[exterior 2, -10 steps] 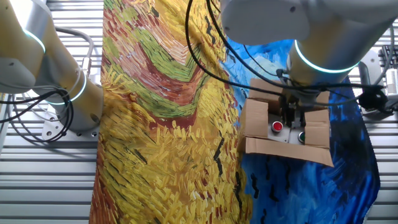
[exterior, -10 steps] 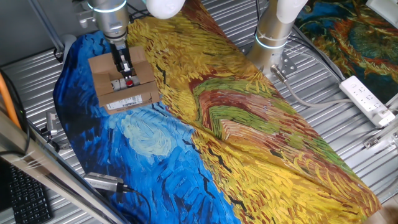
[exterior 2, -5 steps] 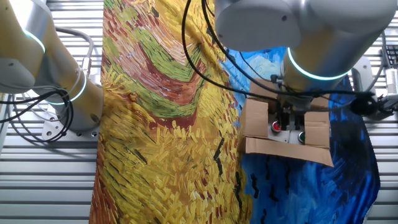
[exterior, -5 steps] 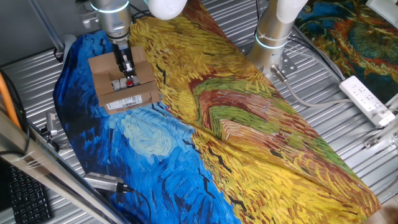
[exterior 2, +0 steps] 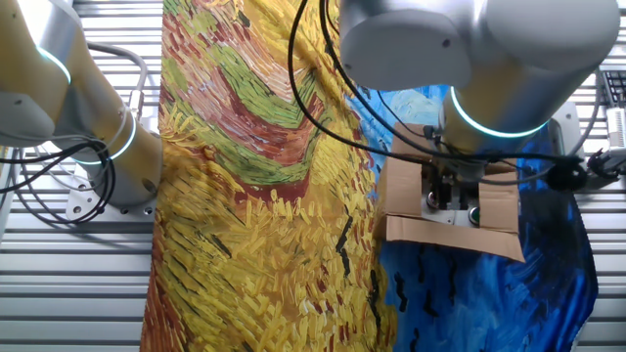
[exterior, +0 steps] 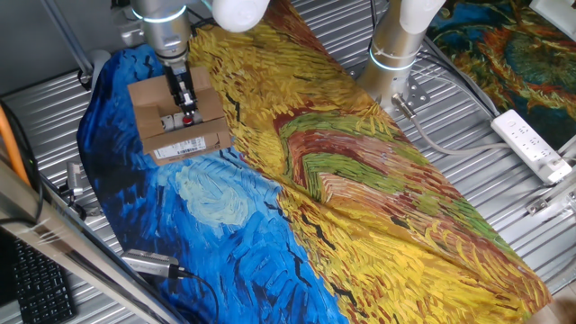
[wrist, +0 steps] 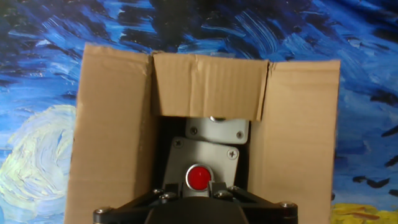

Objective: Open a box

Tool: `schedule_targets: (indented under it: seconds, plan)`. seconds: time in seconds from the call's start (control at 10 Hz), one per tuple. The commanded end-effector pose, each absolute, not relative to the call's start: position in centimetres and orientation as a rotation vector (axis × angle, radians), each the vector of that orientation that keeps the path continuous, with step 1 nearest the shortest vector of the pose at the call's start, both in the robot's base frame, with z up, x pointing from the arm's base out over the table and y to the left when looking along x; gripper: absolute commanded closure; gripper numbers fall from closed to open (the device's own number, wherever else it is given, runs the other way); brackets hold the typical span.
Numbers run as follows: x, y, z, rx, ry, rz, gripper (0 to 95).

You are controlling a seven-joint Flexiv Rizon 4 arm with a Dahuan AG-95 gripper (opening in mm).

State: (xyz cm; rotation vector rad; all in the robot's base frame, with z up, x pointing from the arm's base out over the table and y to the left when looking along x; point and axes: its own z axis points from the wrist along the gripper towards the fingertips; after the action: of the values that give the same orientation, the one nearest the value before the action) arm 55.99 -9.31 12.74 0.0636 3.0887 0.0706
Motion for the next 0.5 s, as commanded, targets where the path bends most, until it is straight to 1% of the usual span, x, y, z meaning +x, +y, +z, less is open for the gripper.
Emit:
schedule_targets:
  seconds: [0.1,0.5]
  plan:
    - [55.99,-9.37,12.35,0.063,3.089,0.068,76.0]
    - [55.38,-9.58,11.87,0.070,3.099,0.089,76.0]
